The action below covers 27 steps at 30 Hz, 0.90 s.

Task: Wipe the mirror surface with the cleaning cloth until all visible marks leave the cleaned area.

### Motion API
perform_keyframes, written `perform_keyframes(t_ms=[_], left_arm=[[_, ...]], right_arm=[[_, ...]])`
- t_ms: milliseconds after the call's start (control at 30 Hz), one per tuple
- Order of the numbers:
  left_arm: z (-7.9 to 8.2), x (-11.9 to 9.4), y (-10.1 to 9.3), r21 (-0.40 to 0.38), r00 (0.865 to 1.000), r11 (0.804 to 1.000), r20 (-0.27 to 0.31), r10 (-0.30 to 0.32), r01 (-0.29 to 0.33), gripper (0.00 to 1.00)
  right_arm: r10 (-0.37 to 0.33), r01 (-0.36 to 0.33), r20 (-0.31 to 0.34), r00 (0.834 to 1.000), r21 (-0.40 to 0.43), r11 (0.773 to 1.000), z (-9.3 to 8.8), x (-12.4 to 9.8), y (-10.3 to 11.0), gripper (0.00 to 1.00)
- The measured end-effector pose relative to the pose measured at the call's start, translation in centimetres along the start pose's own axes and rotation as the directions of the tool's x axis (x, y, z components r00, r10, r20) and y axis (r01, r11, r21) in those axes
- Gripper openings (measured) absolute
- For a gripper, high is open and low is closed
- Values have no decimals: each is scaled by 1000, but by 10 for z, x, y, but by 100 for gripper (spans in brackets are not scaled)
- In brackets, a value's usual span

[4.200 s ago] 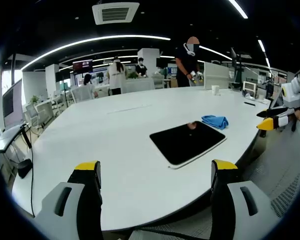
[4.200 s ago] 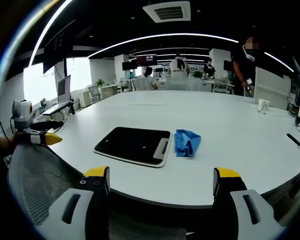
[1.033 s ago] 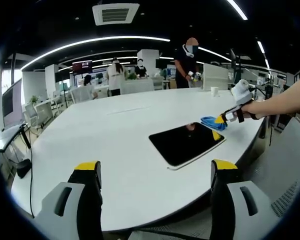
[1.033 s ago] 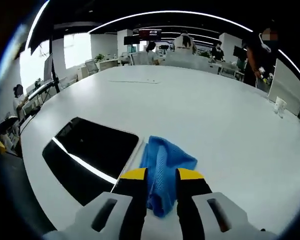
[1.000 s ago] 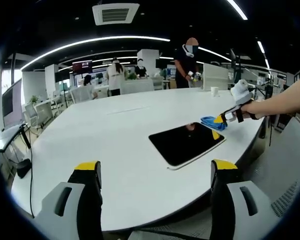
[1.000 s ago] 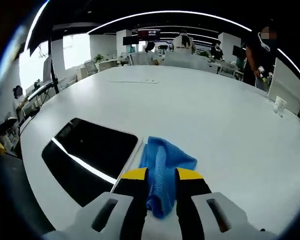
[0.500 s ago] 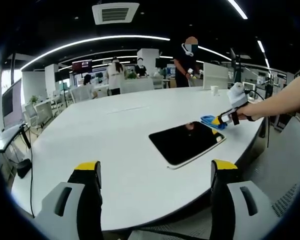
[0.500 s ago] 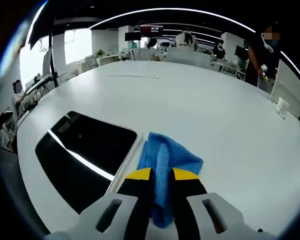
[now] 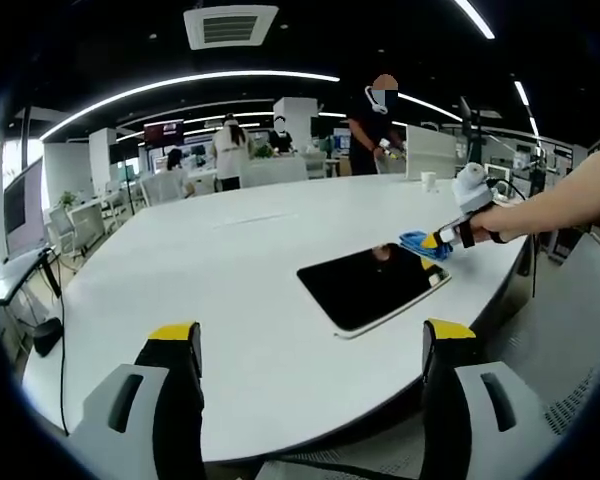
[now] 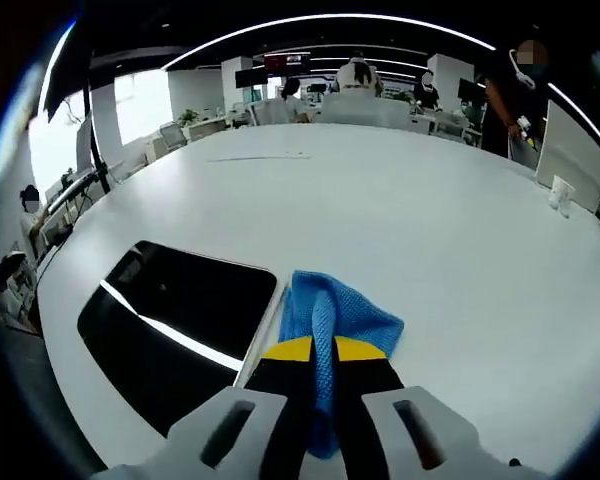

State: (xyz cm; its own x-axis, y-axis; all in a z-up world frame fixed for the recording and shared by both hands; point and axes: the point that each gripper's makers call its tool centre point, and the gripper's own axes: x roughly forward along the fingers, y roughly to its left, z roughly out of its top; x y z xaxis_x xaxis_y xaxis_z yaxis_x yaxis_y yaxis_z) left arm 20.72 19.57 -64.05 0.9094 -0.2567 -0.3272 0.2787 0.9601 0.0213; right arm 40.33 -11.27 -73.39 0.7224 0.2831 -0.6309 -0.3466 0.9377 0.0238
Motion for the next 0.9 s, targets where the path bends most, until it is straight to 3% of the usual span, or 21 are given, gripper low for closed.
perform_keyframes(t_ms=[200, 333, 567, 900], left_arm=[[0, 0, 0, -2, 1000, 1000, 5, 0, 1, 90], [0, 0, -1, -1, 1000, 1000, 3, -2, 2, 90], [-1, 0, -1, -1, 1000, 1000, 2, -3, 3, 90], [-1, 0, -2, -3, 1000, 1000, 1, -9, 9, 89]], right_arm=[[10, -11, 41, 999, 28, 1000, 32, 4, 2, 0], [25, -26, 49, 999, 27, 999, 45, 19, 9, 0], [33, -34, 19, 999, 14, 999, 37, 38, 32, 0], [13, -13, -18, 1000, -12, 1000, 24, 40, 39, 0]])
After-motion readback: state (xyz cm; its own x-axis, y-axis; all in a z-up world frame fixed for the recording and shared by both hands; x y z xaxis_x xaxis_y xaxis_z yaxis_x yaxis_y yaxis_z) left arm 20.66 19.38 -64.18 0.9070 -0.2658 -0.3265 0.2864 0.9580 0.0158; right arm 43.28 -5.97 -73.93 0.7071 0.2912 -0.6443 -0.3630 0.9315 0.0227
